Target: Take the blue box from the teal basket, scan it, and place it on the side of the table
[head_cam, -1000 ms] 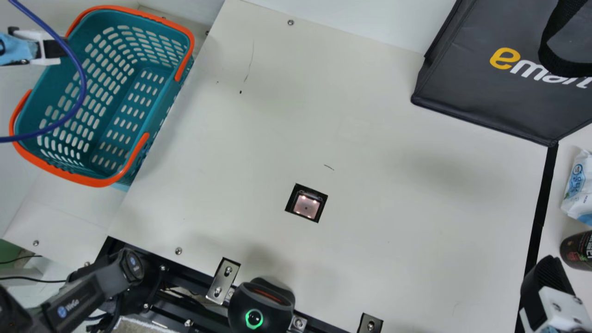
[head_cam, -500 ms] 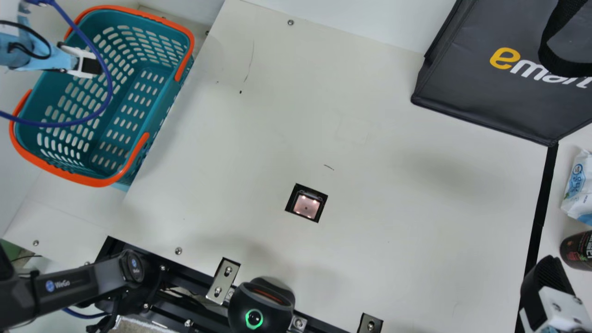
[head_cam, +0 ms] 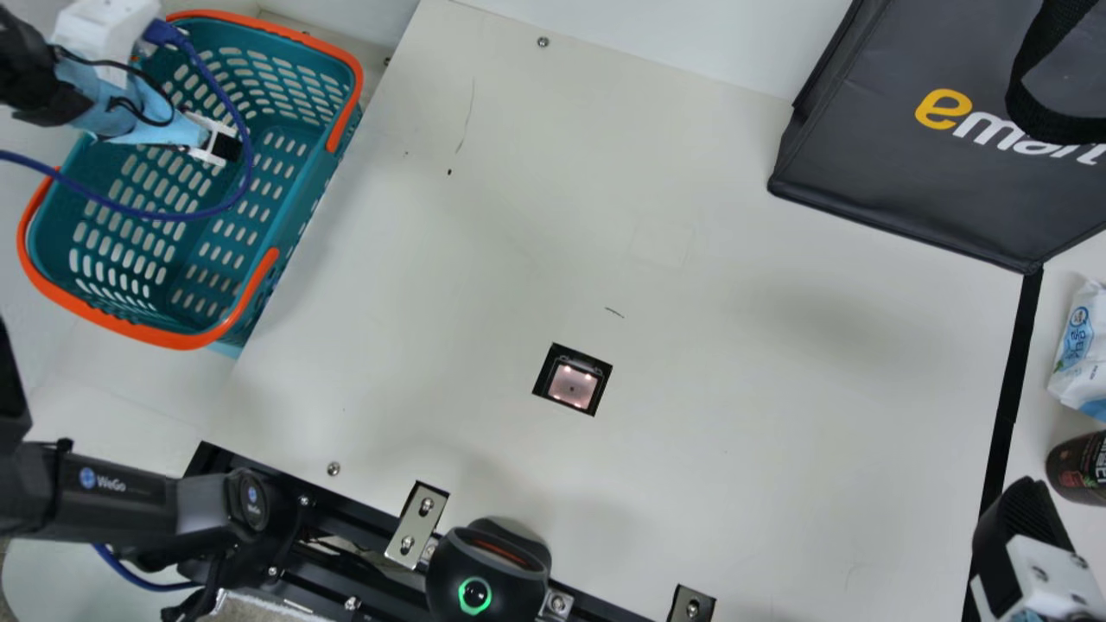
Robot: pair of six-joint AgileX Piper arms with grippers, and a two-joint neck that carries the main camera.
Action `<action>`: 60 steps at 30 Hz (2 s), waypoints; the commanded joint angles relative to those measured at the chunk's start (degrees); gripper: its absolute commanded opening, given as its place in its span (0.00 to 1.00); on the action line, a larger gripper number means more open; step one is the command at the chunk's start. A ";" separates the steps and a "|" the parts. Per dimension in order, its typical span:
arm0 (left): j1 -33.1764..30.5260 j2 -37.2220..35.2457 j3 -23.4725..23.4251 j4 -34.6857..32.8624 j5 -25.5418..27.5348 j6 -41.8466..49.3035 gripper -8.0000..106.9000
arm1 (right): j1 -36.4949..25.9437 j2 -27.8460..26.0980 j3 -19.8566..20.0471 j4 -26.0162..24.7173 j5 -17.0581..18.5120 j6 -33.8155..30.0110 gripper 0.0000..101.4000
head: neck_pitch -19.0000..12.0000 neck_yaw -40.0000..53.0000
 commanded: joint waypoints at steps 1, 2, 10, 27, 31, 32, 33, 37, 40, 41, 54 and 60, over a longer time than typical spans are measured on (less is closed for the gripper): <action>-0.24 1.82 0.13 0.22 -0.93 0.03 0.85 | 0.00 0.00 0.00 0.00 0.00 0.00 0.94 | -1.66 0.14; -0.37 2.55 0.19 0.28 -1.33 0.05 0.85 | 0.00 0.00 0.00 0.00 0.00 0.00 0.94 | -1.66 0.14; -1.09 7.33 0.76 0.85 -4.37 -1.90 0.85 | 0.00 0.00 0.00 0.00 0.00 0.00 0.94 | -1.66 0.14; -1.20 12.77 3.82 5.96 -7.28 -15.29 0.85 | 0.00 0.00 0.00 0.00 0.01 0.00 0.94 | -1.66 0.14; -0.79 13.50 4.78 6.33 -7.26 -17.30 0.85 | 0.00 0.00 0.00 0.00 0.01 0.00 0.94 | -1.66 0.14; -0.66 13.68 5.03 6.33 -7.18 -17.70 0.85 | 0.00 0.00 0.00 0.00 0.01 0.00 0.94 | -1.66 0.14; -0.53 13.84 5.28 6.30 -7.08 -18.05 0.85 | 0.00 0.00 0.00 0.00 0.01 0.00 0.94 | -1.66 0.14; 0.05 14.42 6.38 6.20 -6.78 -18.97 0.85 | 0.00 0.00 0.00 0.00 0.01 0.00 0.94 | -1.66 0.14; 0.54 14.75 7.46 6.21 -6.93 -19.15 0.85 | 0.00 0.00 0.00 0.00 0.01 0.00 0.94 | -1.66 0.14; 0.72 14.84 7.87 6.21 -7.08 -19.13 0.85 | 0.00 0.00 0.00 0.00 0.01 0.00 0.94 | -1.66 0.14; 2.79 16.51 12.76 4.15 -9.93 -14.81 0.85 | 0.00 0.00 0.00 0.00 0.01 0.00 0.94 | -1.66 0.14; 3.58 17.37 14.14 2.59 -11.25 -10.81 0.85 | 0.00 0.00 0.00 0.00 0.01 0.00 0.94 | -1.66 0.14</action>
